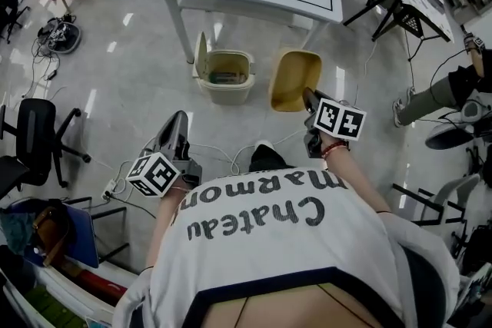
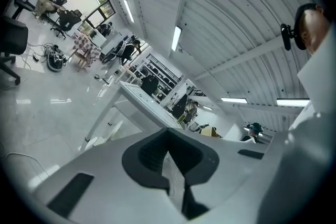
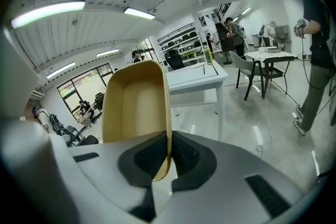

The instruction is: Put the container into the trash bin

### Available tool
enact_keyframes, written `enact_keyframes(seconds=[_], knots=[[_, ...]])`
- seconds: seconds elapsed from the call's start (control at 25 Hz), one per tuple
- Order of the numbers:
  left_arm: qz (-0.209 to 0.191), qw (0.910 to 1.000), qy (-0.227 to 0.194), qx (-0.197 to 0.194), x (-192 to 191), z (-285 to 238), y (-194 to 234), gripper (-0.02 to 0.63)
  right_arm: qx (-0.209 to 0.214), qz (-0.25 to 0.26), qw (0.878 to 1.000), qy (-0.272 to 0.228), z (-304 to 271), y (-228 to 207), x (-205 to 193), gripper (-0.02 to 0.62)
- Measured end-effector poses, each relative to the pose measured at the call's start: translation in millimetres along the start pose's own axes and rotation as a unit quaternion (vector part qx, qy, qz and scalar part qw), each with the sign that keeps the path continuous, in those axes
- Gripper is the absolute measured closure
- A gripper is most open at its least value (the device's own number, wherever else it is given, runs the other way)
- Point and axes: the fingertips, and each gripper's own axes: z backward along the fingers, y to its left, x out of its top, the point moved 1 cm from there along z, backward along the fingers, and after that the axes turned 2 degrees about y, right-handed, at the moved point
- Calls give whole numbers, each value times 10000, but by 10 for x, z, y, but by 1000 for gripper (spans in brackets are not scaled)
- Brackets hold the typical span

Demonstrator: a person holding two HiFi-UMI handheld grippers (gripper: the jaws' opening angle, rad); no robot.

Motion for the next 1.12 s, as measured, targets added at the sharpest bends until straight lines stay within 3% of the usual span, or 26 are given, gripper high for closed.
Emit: enact_keyframes(seconds=[0.24, 0.6, 0.8, 1.12], knots=[[22, 9989, -154, 433, 119, -241, 126, 584, 184, -81, 9995, 248, -459, -161, 178, 563], [34, 9921, -863, 914, 603, -951, 178, 584, 742, 309, 9964, 284, -1327, -185, 1176, 563], [16, 9893, -908, 1141, 662, -1251, 140, 584, 1119, 524, 9922, 194, -1660, -112, 1668, 563], [-59, 9848, -1124, 1326, 805, -1604, 116, 583, 1347, 507, 9893, 252, -2047, -199, 1995, 563]])
